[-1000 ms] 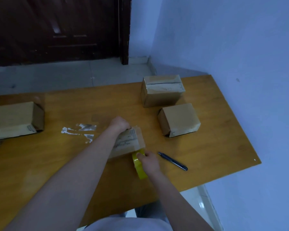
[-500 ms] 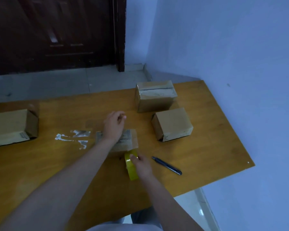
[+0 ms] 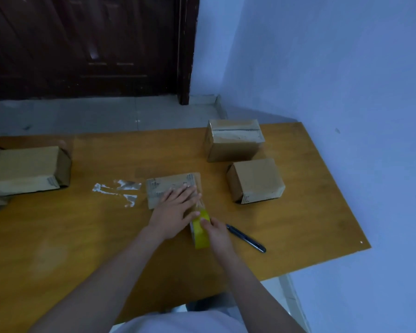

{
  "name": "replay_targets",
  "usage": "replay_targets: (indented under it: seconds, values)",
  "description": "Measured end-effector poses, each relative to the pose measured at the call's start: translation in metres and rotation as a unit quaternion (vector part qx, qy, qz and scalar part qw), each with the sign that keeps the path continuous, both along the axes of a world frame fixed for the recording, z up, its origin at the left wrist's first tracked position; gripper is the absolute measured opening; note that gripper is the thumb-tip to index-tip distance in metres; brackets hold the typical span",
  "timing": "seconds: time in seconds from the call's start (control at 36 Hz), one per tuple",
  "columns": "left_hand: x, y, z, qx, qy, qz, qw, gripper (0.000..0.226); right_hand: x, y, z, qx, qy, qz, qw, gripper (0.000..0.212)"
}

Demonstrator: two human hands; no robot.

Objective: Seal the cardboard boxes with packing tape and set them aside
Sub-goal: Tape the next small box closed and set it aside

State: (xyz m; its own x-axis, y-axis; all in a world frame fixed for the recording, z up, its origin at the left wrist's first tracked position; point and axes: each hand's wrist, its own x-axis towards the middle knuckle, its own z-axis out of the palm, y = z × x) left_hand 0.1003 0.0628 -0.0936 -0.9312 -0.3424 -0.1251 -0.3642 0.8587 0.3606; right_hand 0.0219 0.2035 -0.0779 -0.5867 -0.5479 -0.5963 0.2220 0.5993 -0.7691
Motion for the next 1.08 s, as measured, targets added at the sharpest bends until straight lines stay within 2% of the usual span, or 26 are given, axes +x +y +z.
replay_targets:
  seconds: [0.14,0.28,0.33,0.44,0.53,0.58,0.64,0.67,0.72,0.81,0.89,0.94,1.03,1.08]
  values:
    - [-0.002,0.000,0.005,-0.003,-0.042,-0.014,0.999,0.098,-0.005,0.006,0.002,0.085,0.082,0.042,0.992,0.038]
    - [0.003,0.003,0.005,-0.022,-0.057,-0.027,0.998,0.112,0.014,0.012,-0.002,0.176,0.113,0.057,0.976,0.045]
    - [0.004,0.006,0.004,-0.027,-0.060,-0.024,0.998,0.114,0.023,0.013,-0.006,0.172,0.124,0.038,0.977,0.044]
    - [0.000,0.007,0.005,-0.028,-0.085,-0.034,0.995,0.113,0.027,0.017,-0.004,0.086,0.095,0.001,0.992,0.043]
    - [-0.003,0.003,0.006,-0.032,-0.098,-0.032,0.994,0.109,0.022,0.017,-0.006,0.053,0.043,0.010,0.998,0.062]
    - [-0.004,-0.001,0.006,-0.029,-0.107,-0.031,0.993,0.107,0.012,0.017,-0.009,0.048,0.062,-0.018,0.997,0.081]
    - [-0.004,-0.004,0.006,-0.028,-0.110,-0.034,0.993,0.112,-0.007,0.020,-0.017,0.102,0.153,-0.044,0.982,0.067]
    - [-0.004,-0.004,0.006,-0.027,-0.108,-0.035,0.993,0.118,-0.019,0.024,-0.021,0.155,0.215,-0.041,0.963,0.055]
    - [-0.003,-0.003,0.007,-0.023,-0.108,-0.032,0.993,0.118,-0.040,0.036,-0.027,0.247,0.295,0.007,0.923,0.052]
    - [-0.005,-0.001,0.009,-0.022,-0.114,-0.027,0.993,0.106,-0.053,0.058,-0.037,0.331,0.320,0.133,0.878,0.036]
    - [-0.005,0.000,0.011,-0.031,-0.124,-0.025,0.991,0.106,-0.050,0.078,-0.048,0.349,0.379,0.204,0.832,0.023]
    - [-0.005,0.000,0.012,-0.037,-0.136,-0.023,0.990,0.104,-0.050,0.085,-0.048,0.328,0.396,0.189,0.836,0.014]
    - [-0.006,0.000,0.015,-0.042,-0.145,-0.020,0.988,0.103,-0.052,0.086,-0.040,0.256,0.351,0.139,0.890,0.008]
    - [-0.007,0.000,0.015,-0.042,-0.146,-0.021,0.988,0.104,-0.053,0.081,-0.032,0.193,0.377,0.163,0.891,0.009]
